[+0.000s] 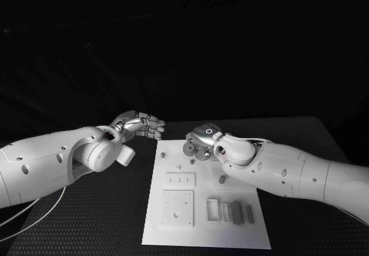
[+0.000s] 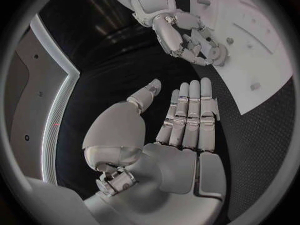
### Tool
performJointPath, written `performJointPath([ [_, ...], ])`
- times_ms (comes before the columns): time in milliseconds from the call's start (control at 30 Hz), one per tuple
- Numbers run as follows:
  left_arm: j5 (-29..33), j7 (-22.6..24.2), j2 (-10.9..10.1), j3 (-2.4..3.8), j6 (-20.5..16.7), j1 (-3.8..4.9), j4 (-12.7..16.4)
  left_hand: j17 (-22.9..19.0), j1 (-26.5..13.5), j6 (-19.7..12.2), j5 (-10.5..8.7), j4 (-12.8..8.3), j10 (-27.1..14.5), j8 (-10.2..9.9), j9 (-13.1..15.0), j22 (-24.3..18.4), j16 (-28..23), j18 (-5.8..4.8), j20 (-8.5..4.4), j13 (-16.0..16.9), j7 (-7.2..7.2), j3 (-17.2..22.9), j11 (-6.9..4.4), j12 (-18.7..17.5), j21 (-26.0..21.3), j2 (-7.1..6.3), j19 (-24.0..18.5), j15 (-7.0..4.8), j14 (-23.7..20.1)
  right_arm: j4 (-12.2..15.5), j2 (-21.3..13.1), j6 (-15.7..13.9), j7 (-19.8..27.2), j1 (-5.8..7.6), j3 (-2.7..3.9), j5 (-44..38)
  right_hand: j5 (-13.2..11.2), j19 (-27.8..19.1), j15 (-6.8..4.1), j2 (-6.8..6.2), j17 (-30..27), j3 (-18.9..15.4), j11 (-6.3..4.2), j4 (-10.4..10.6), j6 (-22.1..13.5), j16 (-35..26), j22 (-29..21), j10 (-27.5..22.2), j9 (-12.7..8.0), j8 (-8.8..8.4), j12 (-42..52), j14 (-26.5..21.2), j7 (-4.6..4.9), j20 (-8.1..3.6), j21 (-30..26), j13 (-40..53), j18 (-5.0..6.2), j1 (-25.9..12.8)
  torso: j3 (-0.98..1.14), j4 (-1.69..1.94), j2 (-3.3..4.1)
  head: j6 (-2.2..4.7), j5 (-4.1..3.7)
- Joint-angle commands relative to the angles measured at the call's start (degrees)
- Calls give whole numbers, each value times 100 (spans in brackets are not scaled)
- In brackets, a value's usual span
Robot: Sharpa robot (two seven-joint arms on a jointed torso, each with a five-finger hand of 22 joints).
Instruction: Assemble the parts on the task board
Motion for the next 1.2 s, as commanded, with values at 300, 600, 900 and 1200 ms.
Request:
performJointPath([
  [300, -13, 44, 7, 7, 25, 8, 20, 13, 21, -27, 24, 32, 17, -29, 9, 11, -41, 118, -4, 9, 22, -13, 27, -25, -23, -21, -30, 23, 11, -80, 80, -23, -14, -31, -43, -141, 34, 24, 8, -53, 11, 0, 16, 27, 617, -5, 81, 42, -3, 2, 14, 43, 142, -19, -6, -13, 241, 22, 17, -15, -3, -2, 24],
  [600, -15, 46, 29, 6, 29, 8, -8, 17, 20, -28, 25, 32, 18, -31, 10, 12, -46, 118, -4, 12, 23, -15, 27, -29, -25, -22, -29, 23, 12, -152, 120, -7, 5, -66, -78, -143, 33, 28, 8, -58, 21, 0, 16, 30, 616, -5, 81, 46, -3, 0, 14, 51, 143, -21, -7, -17, 241, 23, 21, -14, -4, -5, 28],
  [900, -15, 48, 46, 6, 28, 7, -28, 20, 19, -29, 24, 34, 18, -33, 11, 13, -50, 118, -4, 15, 23, -16, 27, -33, -27, -22, -29, 23, 12, -137, 98, -18, 2, -71, -98, -115, 32, 32, 9, -72, 9, -1, 17, 36, 612, -9, 81, 49, -3, -6, 14, 49, 144, -22, -9, -23, 241, 18, 24, -25, -1, -20, 23],
  [1200, -15, 50, 52, 5, 32, 7, -44, 23, 18, -31, 24, 34, 17, -35, 12, 15, -54, 118, -4, 17, 24, -16, 28, -38, -29, -21, -29, 24, 12, 153, -103, -85, -21, -68, -96, -8, 32, 39, 13, -119, -1, 2, 24, 51, 583, -18, 80, 53, -10, -30, 12, 49, 153, -27, -17, -39, 241, 14, 24, -15, -6, -20, 18],
])
